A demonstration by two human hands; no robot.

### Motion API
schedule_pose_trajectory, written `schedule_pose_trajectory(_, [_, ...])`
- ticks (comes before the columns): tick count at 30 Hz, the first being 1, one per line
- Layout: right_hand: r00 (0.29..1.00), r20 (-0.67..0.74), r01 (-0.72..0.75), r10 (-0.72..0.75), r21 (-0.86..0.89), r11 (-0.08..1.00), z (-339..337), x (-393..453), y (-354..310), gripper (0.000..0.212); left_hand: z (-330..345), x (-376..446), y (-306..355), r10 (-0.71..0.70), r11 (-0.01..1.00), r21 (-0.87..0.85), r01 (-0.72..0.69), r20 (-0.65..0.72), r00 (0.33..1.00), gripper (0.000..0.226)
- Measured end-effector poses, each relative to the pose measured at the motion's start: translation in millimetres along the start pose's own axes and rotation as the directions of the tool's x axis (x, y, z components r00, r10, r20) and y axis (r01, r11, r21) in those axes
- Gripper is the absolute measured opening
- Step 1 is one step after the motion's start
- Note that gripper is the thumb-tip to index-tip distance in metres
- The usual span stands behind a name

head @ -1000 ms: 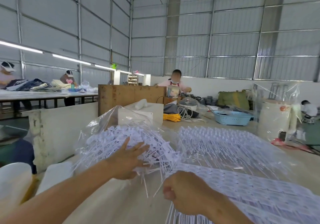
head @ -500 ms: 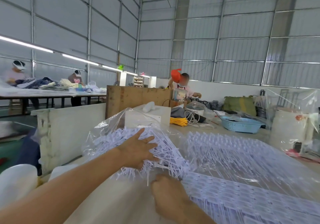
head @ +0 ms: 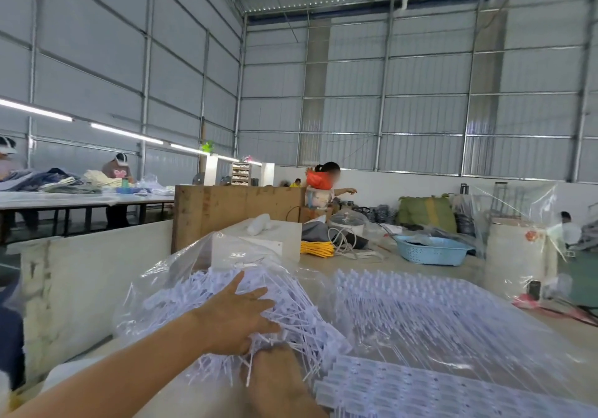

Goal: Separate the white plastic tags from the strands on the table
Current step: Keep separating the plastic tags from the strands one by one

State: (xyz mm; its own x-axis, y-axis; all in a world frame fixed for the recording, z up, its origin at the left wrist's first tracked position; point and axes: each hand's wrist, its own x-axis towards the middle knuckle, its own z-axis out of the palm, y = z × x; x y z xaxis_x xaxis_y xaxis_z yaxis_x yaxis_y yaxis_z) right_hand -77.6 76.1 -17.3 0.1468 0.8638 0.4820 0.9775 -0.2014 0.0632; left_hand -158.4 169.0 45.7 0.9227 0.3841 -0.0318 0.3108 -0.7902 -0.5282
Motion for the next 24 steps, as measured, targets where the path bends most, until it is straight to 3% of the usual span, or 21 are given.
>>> schedule_pose_trajectory(2, [0.993, -0.094, 0.072, -0.076, -0.047, 0.996, -19.7, 0.8, 5.0, 0.026, 5.7, 0.5, -3.9, -0.027, 0.996, -0.087, 0.028, 0.022, 0.999, 0.057])
schedule_pose_trajectory(5, [0.952, -0.111, 0.275, -0.285, -0.099, 0.956, -43.5, 4.0, 17.6, 0.026, 14.6, 5.5, -9.5, -0.085, 0.994, -0.064, 0.091, 0.085, 0.993, 0.062])
schedule_pose_trajectory(9, [0.905, -0.066, 0.414, -0.42, -0.081, 0.906, -63.4, -6.5, 30.4, 0.03, 28.0, 22.5, -5.9, -0.21, 0.978, 0.009, 0.21, 0.106, 0.972, 0.064])
schedule_pose_trajectory(12, [0.864, -0.076, 0.494, -0.497, -0.057, 0.867, -82.4, -29.0, 27.7, 0.013, 40.1, 34.5, -0.1, -0.321, 0.946, -0.015, 0.324, 0.092, 0.942, 0.066])
schedule_pose_trajectory(13, [0.846, -0.108, 0.519, -0.522, -0.064, 0.853, -84.8, -37.3, 27.7, 0.016, 44.0, 36.8, 0.9, -0.349, 0.936, -0.014, 0.352, 0.084, 0.933, 0.068])
schedule_pose_trajectory(15, [0.848, -0.107, 0.516, -0.519, -0.058, 0.854, -89.2, -54.1, 24.9, 0.03, 52.4, 40.8, 3.4, -0.401, 0.915, -0.005, 0.402, 0.065, 0.914, 0.07])
schedule_pose_trajectory(18, [0.875, -0.095, 0.465, -0.475, -0.111, 0.879, -77.2, -77.4, 20.1, 0.033, 63.5, 46.8, 15.6, -0.445, 0.895, 0.029, 0.444, 0.025, 0.895, 0.069])
schedule_pose_trajectory(21, [0.92, -0.039, 0.372, -0.39, -0.231, 0.899, -56.6, -87.3, 17.4, 0.034, 62.7, 47.9, 22.8, -0.377, 0.926, 0.026, 0.377, 0.016, 0.926, 0.07])
schedule_pose_trajectory(24, [0.93, 0.067, 0.367, -0.361, -0.185, 0.911, -45.3, -89.4, 18.6, 0.035, 40.2, 34.9, 11.1, -0.263, 0.951, -0.133, 0.279, 0.125, 0.956, 0.091])
